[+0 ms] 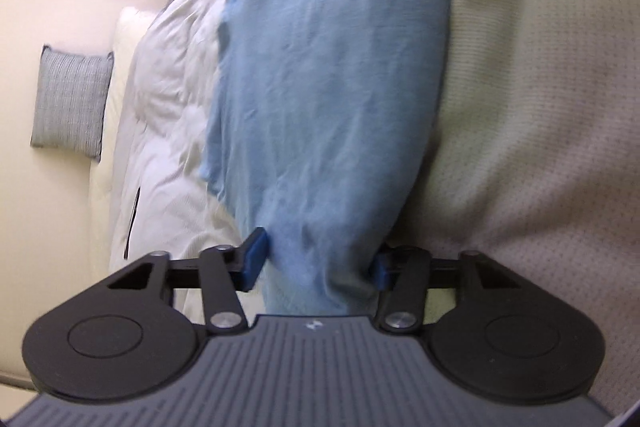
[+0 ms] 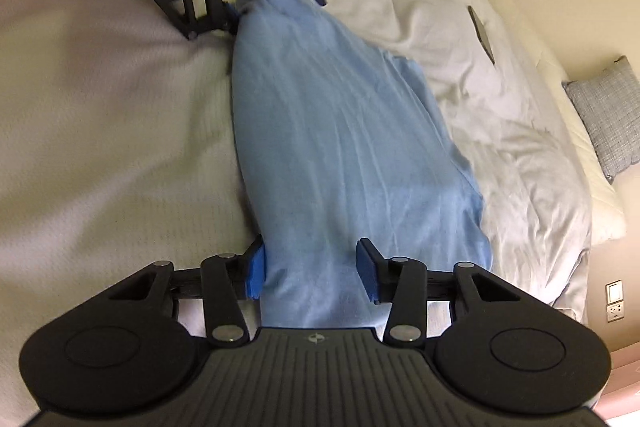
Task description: Fold clothes
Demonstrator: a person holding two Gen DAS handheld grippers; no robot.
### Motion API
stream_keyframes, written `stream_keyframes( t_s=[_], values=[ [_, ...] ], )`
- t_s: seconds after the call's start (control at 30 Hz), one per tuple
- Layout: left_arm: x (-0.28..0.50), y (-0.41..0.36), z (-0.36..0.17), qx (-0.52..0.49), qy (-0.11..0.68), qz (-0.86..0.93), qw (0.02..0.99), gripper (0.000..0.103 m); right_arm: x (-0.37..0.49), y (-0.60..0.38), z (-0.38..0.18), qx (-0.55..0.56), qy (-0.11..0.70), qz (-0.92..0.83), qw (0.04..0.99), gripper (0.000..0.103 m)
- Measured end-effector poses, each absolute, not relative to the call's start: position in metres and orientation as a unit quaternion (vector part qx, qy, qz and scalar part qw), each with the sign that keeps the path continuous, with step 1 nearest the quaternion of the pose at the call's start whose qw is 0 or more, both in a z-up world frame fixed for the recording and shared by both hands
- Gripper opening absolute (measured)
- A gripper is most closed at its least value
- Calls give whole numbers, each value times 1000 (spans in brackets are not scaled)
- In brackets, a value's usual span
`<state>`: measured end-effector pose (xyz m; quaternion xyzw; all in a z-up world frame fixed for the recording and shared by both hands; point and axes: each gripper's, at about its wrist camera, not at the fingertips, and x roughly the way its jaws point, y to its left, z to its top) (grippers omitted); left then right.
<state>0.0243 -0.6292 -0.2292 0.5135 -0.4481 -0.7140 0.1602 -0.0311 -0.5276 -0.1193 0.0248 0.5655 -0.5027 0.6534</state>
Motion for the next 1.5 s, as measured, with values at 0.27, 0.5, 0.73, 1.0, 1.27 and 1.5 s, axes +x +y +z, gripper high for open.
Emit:
stream_keyframes(
  t_s=[0.27,0.5,0.73,1.0,1.27,1.5],
  values=[
    [6,-647,-210,547,-400,-716,168,10,-43,-542,-116,26,567,-480,669,5],
    [-5,-641,-148,540,-374,-732,181,9,-65,-541,-54,21,547,-484,682,4],
    [-41,-644,-68,537,-319,-754,205,9,-104,-553,20,-7,541,-493,682,3],
    [-123,-713,-14,538,-259,-761,255,8,-183,-603,74,-30,514,-512,688,3],
    [-205,-829,29,525,-223,-747,342,8,-290,-736,92,-97,487,-494,714,3],
    [-262,-859,-7,541,-224,-732,348,8,-363,-820,86,-135,472,-497,716,4]
  ],
)
